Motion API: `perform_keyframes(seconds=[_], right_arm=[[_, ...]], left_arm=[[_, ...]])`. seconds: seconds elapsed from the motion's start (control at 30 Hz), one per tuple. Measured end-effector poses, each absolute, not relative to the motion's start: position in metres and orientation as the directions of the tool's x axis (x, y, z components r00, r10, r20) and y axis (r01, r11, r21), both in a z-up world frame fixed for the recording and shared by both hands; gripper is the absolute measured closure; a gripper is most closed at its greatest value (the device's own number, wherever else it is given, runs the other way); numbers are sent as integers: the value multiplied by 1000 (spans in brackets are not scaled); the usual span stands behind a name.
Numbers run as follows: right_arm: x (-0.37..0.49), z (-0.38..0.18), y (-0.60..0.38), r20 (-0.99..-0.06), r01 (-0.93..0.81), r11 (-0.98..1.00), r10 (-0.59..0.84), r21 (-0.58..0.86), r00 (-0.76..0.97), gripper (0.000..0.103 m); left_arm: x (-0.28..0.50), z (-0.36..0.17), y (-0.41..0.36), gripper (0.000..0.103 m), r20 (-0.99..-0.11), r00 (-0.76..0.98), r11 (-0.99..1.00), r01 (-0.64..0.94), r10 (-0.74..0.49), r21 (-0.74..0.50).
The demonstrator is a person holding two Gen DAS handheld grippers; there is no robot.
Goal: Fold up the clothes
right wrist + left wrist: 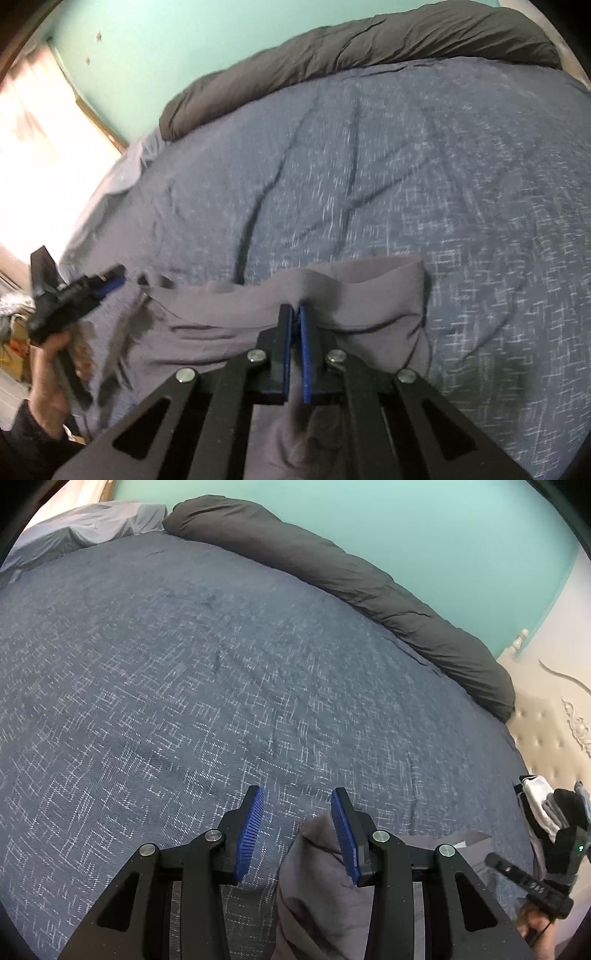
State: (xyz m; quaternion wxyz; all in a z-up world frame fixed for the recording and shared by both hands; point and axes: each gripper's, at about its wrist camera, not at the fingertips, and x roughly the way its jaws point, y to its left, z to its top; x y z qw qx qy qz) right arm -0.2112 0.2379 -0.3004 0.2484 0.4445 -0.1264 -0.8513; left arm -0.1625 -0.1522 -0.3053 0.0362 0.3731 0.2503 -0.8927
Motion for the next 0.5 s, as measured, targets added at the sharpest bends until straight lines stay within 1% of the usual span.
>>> perform_keyframes(seconds=[0.27, 0.37, 0.5], right_arm=[[-216, -294, 271, -650, 263, -824, -560, 503, -513, 100], [-217, -294, 281, -649, 238, -834, -541, 498, -535, 100], [-218, -300, 282, -657, 222, -839, -530, 497, -535, 100]], left_arm=[[-171, -313, -139, 61, -702, -696, -884, 221, 153, -412], [-172, -313, -136, 61, -704, -692, -886, 214, 160, -412], [-172, -314, -129, 61, -707, -673, -885, 173, 215, -433]])
